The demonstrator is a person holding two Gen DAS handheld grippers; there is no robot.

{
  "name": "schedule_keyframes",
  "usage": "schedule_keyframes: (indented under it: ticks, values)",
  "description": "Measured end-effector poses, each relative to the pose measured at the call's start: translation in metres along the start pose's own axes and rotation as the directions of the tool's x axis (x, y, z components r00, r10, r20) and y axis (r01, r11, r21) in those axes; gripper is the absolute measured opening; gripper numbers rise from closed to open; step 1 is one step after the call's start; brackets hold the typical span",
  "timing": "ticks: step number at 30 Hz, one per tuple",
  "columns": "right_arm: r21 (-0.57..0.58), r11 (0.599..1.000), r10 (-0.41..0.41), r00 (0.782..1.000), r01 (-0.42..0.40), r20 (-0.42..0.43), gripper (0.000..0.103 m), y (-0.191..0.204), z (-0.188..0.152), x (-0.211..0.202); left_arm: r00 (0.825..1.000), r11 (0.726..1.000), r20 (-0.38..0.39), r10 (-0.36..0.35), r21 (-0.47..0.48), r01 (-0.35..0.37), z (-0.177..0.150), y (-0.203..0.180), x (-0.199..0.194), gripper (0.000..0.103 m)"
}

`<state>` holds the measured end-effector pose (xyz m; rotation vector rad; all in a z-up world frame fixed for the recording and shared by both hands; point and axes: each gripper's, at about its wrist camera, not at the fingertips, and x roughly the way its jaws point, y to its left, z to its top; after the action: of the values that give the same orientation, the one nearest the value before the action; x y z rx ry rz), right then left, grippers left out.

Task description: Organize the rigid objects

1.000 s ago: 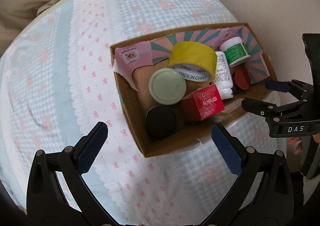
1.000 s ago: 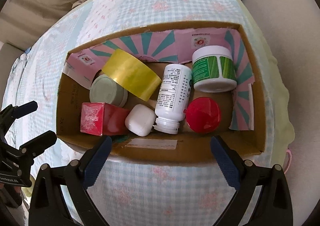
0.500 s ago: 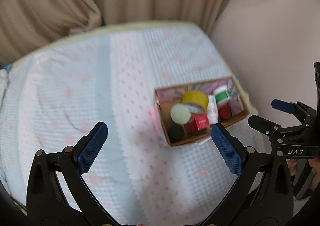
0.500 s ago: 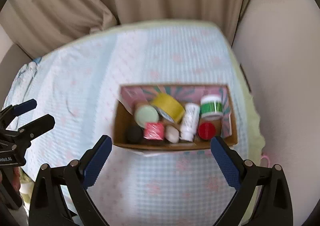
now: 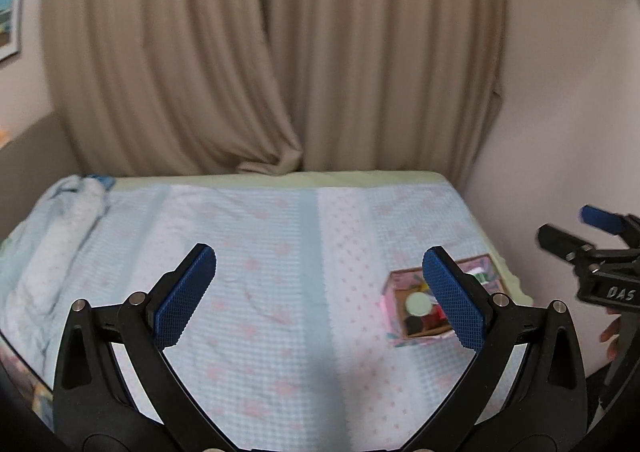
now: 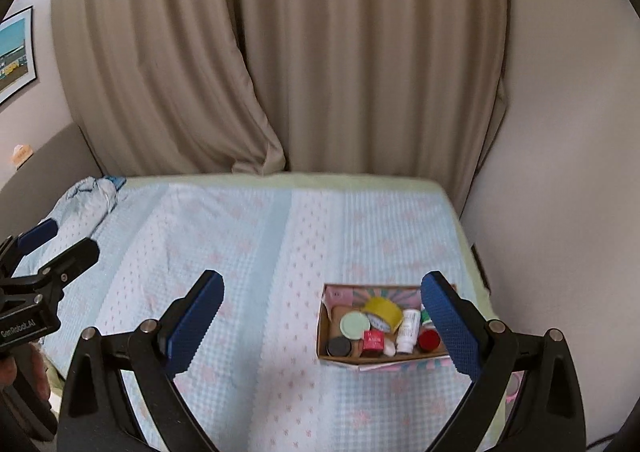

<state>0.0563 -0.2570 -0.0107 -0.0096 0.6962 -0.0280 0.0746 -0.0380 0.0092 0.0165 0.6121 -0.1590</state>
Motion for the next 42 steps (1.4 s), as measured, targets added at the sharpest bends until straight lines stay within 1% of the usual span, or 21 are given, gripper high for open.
schedule_keyframes:
  ticks: [3, 6, 9, 12, 18, 27, 42]
  values:
    - [-0.004, 0.999, -0.037, 0.998, 0.038, 0.041, 0.098, 0.009, -0.01, -0.018, 0.999, 1.0, 0.032, 0.022, -0.024, -0.021, -0.012, 0.012, -0.022, 0.103]
    - [0.007, 0.998, -0.056, 0.995, 0.055, 0.084, 0.099, 0.014, -0.019, -0.032, 0.996, 0.999, 0.082, 0.034, -0.036, -0.031, -0.022, 0.018, -0.043, 0.103]
    - [0.015, 0.996, -0.085, 0.989, 0.084, 0.124, 0.098, 0.014, -0.023, -0.045, 0.994, 0.999, 0.106, 0.037, -0.027, -0.034, -0.027, 0.015, -0.052, 0.103]
    - [0.014, 0.995, -0.095, 0.986, 0.094, 0.14, 0.098, 0.015, -0.023, -0.051, 0.992, 0.999, 0.121, 0.029, -0.022, -0.027, -0.028, 0.012, -0.059, 0.103]
    - [0.023, 0.996, -0.092, 0.984, 0.09, 0.15, 0.098, 0.017, -0.028, -0.06, 0.99, 1.0, 0.137, 0.026, -0.012, -0.025, -0.028, 0.009, -0.065, 0.103]
    - [0.038, 0.996, -0.09, 0.985, 0.085, 0.144, 0.098, 0.011, -0.031, -0.059, 0.99, 1.0, 0.141, 0.025, 0.007, -0.026, -0.028, 0.003, -0.067, 0.103]
    - [0.04, 0.996, -0.088, 0.986, 0.083, 0.145, 0.098, 0.005, -0.032, -0.06, 0.989, 0.999, 0.147, 0.031, 0.005, -0.032, -0.025, 0.0, -0.065, 0.103]
